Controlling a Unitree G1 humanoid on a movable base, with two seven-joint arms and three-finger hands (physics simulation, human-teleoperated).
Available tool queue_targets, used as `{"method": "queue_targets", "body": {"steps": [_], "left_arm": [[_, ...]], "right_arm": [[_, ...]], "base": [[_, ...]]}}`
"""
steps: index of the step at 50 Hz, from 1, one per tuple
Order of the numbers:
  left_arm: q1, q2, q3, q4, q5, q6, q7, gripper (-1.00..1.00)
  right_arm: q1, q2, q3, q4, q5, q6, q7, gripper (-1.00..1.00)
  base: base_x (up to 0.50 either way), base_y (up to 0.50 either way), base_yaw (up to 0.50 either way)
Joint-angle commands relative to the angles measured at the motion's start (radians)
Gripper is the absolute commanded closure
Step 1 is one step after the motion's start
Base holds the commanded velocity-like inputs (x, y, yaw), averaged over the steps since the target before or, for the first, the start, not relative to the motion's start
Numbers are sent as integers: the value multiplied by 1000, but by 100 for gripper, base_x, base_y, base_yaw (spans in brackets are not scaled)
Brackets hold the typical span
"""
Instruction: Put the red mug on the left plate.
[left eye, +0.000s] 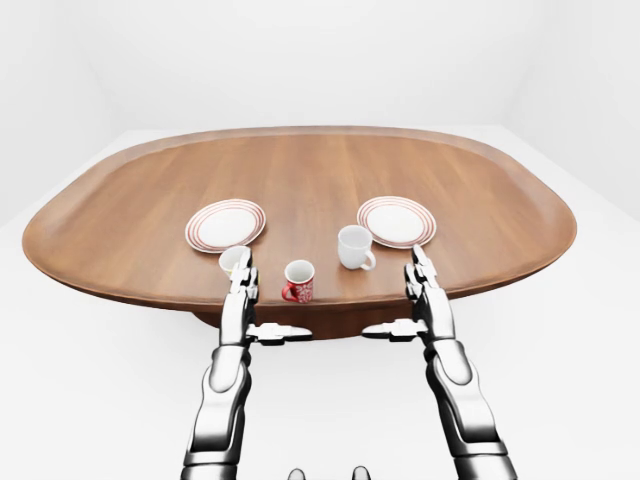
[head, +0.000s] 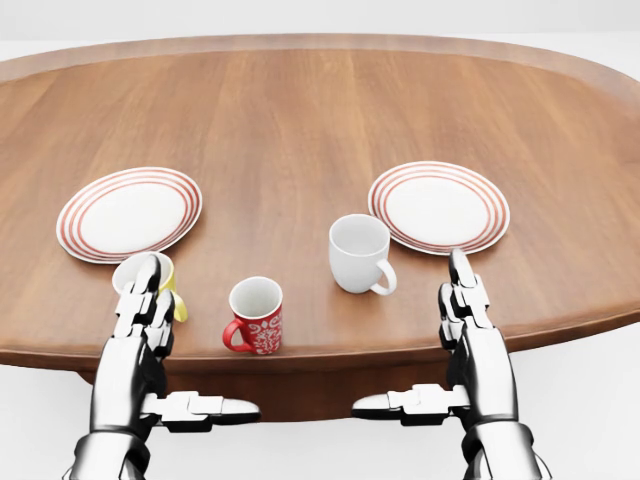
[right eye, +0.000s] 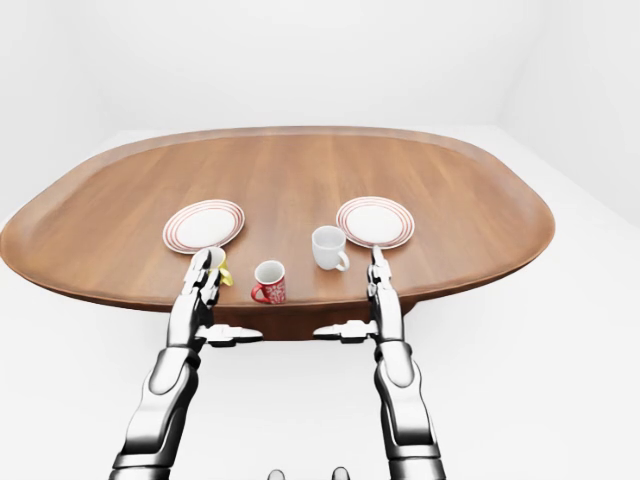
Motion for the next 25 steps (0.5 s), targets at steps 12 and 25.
{"method": "queue_targets", "body": {"steps": [12,25], "left_arm": [[0,5,5,-9,-12,12,-39,-100],[379,40,-117,-670,151,-55,-35,-100]], "right_arm": [[0,-13,-31,-3,36,8,25,-100],[438,28,-60,-630,92,-24,122,-100]], "base": [[0,0,0],[0,0,0]]}}
